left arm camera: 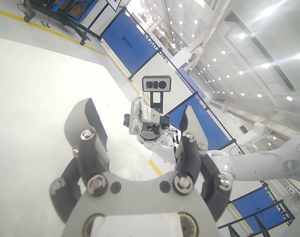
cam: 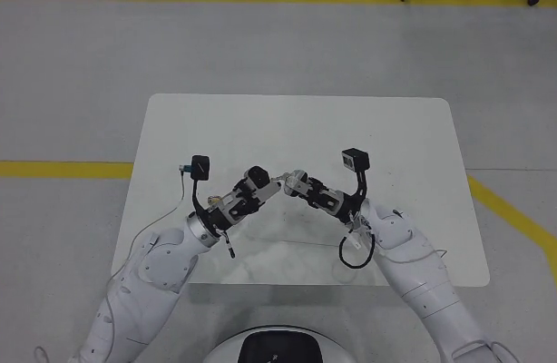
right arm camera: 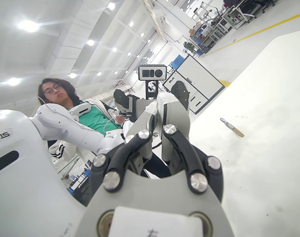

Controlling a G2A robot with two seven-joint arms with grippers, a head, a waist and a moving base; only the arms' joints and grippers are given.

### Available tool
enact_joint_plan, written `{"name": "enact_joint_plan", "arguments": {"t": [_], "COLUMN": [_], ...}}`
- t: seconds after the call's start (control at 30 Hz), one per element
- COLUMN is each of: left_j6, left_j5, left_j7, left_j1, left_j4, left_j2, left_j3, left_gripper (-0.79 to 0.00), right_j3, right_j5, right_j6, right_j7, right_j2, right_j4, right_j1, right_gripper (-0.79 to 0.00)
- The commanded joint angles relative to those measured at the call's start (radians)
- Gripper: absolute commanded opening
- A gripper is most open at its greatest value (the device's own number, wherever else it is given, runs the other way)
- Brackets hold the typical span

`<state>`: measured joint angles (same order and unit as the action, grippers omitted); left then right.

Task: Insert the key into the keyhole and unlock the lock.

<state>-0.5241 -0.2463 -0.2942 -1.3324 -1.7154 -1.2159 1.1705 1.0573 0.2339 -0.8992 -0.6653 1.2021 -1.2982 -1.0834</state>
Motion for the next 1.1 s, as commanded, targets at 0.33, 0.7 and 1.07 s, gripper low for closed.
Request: {"name": "enact_joint_plan", "arguments": {"t": [0.33,0.7,1.07], "left_j6": [0.006,0.011,0.033], "left_j5": [0.013,0.087,0.165], "left_j7": [-0.002,-0.043,-0.273], "left_j1": [0.014,0.029,0.045], "left_j4": [0.016,0.033,0.041], "left_j2": [-0.003,0.001,0.020], "left_j3": [-0.008,0.027,0.059], "left_gripper": [-0.785,-0.785,-0.785], "right_j3": [-0.001,0.004,0.044], "right_j5": [-0.018,-0.080,-0.136], "right_j6": [0.002,0.037,0.071], "right_j7": [0.008,0.011,-0.049], "right_j2": [0.000,-0.003,-0.023], "right_j4": [-0.009,-0.013,-0.056], "right_j1": [0.003,0.011,-0.001], "right_gripper": [-0.785,-0.486,-0.489]}}
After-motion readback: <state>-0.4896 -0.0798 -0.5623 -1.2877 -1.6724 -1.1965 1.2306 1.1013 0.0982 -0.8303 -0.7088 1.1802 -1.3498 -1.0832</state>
